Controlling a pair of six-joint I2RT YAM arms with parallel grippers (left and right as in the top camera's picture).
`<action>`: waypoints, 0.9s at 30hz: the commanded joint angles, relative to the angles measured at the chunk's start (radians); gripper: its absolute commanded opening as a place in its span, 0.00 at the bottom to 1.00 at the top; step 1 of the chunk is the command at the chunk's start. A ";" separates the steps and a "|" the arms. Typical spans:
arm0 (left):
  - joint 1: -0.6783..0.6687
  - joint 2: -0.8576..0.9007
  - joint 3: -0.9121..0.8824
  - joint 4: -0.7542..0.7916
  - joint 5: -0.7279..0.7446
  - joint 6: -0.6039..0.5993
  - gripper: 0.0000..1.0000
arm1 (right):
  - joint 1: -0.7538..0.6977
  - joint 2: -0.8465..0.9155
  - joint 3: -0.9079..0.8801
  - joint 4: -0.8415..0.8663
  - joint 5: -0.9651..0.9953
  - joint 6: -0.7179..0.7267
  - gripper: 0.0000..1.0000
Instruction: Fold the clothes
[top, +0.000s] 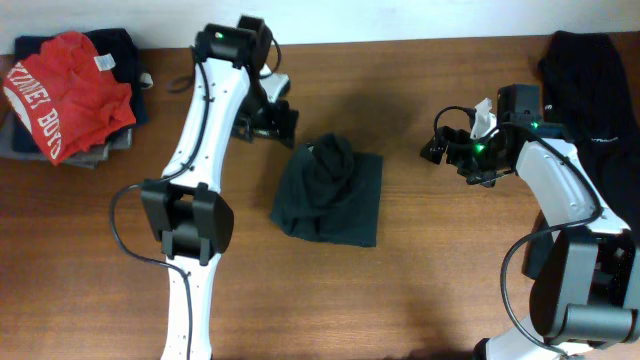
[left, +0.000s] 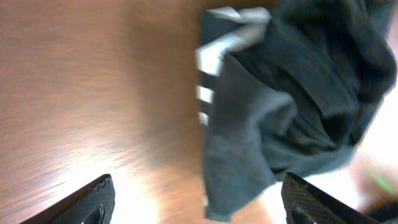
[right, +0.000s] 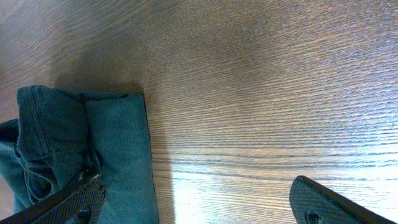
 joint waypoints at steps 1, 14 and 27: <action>-0.021 -0.026 -0.095 0.020 0.224 0.156 0.85 | 0.000 0.004 -0.010 0.001 0.009 -0.013 0.99; -0.021 -0.026 -0.252 0.169 0.224 0.176 0.85 | 0.000 0.004 -0.010 -0.002 0.009 -0.013 0.99; -0.026 -0.027 -0.288 0.203 0.229 0.172 0.18 | 0.000 0.004 -0.010 -0.002 0.009 -0.013 0.99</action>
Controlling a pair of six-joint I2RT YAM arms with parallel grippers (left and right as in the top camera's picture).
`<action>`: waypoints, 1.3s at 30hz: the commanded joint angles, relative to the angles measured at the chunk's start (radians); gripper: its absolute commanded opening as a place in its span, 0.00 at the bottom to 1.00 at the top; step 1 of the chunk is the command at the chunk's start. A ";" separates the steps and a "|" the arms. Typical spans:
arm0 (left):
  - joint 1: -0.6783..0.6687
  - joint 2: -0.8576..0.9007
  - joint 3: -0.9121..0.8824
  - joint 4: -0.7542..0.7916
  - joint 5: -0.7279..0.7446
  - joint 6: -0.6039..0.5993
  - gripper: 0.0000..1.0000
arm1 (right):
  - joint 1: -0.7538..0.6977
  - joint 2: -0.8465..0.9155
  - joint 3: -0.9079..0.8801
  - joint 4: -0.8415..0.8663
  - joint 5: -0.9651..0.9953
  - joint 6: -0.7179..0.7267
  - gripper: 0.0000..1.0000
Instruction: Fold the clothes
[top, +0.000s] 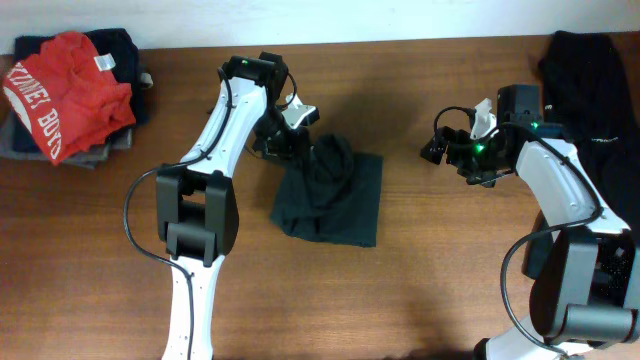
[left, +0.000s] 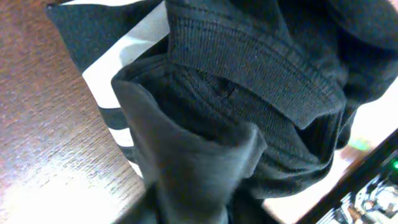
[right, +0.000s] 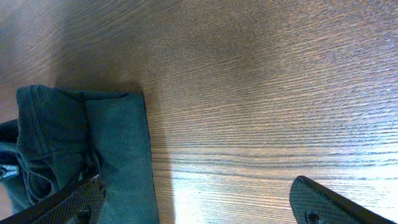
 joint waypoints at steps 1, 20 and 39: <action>0.000 -0.027 -0.005 -0.001 0.013 0.006 0.08 | 0.000 0.004 -0.009 0.000 0.008 -0.012 0.99; -0.088 -0.178 0.000 -0.050 0.043 -0.003 0.00 | 0.000 0.004 -0.009 0.003 0.009 -0.012 0.99; -0.264 -0.178 -0.002 -0.186 0.032 -0.034 0.00 | 0.000 0.004 -0.009 0.056 0.009 0.008 0.99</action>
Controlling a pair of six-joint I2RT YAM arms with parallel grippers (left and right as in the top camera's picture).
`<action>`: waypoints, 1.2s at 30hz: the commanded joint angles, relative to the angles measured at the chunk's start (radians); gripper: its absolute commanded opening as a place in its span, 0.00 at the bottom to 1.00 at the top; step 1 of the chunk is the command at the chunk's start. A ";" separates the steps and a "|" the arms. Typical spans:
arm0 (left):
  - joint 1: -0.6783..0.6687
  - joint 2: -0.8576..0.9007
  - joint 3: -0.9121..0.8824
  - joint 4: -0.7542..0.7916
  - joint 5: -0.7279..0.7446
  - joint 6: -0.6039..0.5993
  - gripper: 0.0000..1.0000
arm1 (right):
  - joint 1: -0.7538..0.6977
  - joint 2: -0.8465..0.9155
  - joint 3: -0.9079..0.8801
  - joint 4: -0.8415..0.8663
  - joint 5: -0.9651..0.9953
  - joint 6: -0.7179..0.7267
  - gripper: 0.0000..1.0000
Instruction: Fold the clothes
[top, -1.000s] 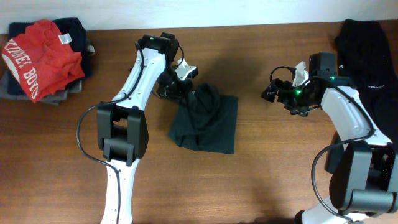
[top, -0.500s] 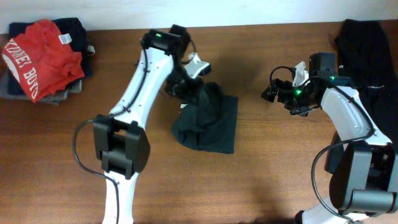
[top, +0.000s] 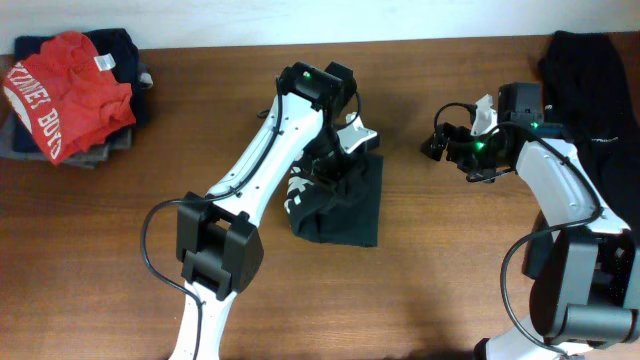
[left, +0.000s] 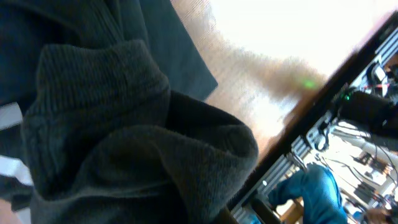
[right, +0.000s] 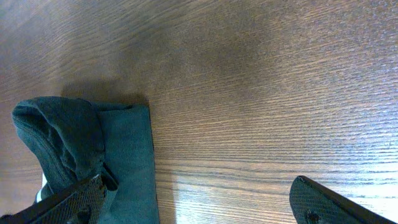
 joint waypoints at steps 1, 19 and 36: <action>-0.010 -0.011 -0.002 -0.022 0.011 -0.009 0.00 | 0.000 0.004 -0.009 0.015 0.009 0.020 0.99; -0.105 -0.011 -0.004 0.023 0.016 -0.008 0.50 | -0.001 0.004 -0.009 0.089 0.005 0.074 0.99; 0.084 -0.069 0.195 0.079 -0.090 -0.084 0.52 | 0.000 0.004 0.001 0.116 -0.103 0.036 0.99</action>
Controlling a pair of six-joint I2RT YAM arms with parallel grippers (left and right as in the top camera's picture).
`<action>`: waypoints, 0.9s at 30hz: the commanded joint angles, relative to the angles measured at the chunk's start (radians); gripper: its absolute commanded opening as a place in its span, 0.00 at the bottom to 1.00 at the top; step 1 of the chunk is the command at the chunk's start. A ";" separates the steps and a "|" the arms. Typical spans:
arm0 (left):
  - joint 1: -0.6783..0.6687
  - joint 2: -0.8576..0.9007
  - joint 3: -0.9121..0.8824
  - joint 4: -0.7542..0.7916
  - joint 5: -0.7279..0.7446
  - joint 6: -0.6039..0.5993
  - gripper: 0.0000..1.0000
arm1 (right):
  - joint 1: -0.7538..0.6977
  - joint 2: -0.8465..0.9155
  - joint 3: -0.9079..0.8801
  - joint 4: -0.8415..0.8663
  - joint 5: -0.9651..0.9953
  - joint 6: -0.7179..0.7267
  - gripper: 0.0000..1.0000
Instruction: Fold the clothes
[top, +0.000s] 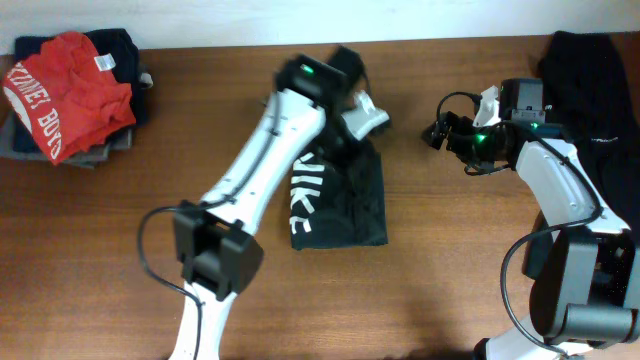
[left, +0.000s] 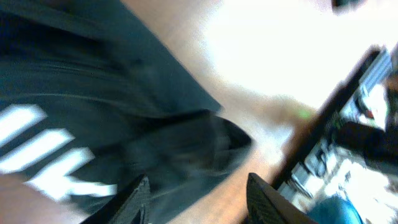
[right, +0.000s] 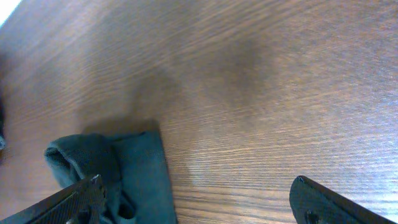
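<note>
A dark garment (top: 340, 200) with white lettering lies in a rough rectangle at the table's middle. In the blurred left wrist view it (left: 93, 93) fills the left side. My left gripper (top: 345, 135) hovers over the garment's far edge. It is open (left: 199, 186), and only cloth and table show between its fingers. My right gripper (top: 432, 135) is open to the right of the garment, apart from it. Beneath it (right: 196, 186) is bare wood, with a corner of the garment (right: 118, 168) at lower left.
A stack of folded clothes topped by a red shirt (top: 65, 90) sits at the far left corner. A black garment (top: 590, 70) lies at the far right edge, behind the right arm. Brown wood (top: 450, 250) surrounds the middle garment.
The left gripper was buried in bunched cloth over the garment's middle. It is now open and farther back. The garment lies flatter, its white lettering fully showing. The right gripper has tilted slightly.
At first the garment was a lumpy square with my left gripper open to its left. Then the gripper was at the bunched left edge, then over the middle with cloth filling its view and lettering emerging. Now the cloth is let go. The right arm stayed put.
</note>
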 joint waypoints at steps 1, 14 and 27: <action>0.108 -0.068 0.077 0.023 -0.163 -0.141 0.53 | 0.004 0.004 0.013 0.001 -0.098 -0.066 0.99; 0.442 -0.071 0.076 0.109 -0.277 -0.379 0.99 | 0.305 0.001 0.338 -0.183 0.222 -0.114 0.99; 0.510 -0.069 0.058 0.135 -0.410 -0.378 0.99 | 0.513 0.181 0.339 -0.139 0.423 -0.064 0.95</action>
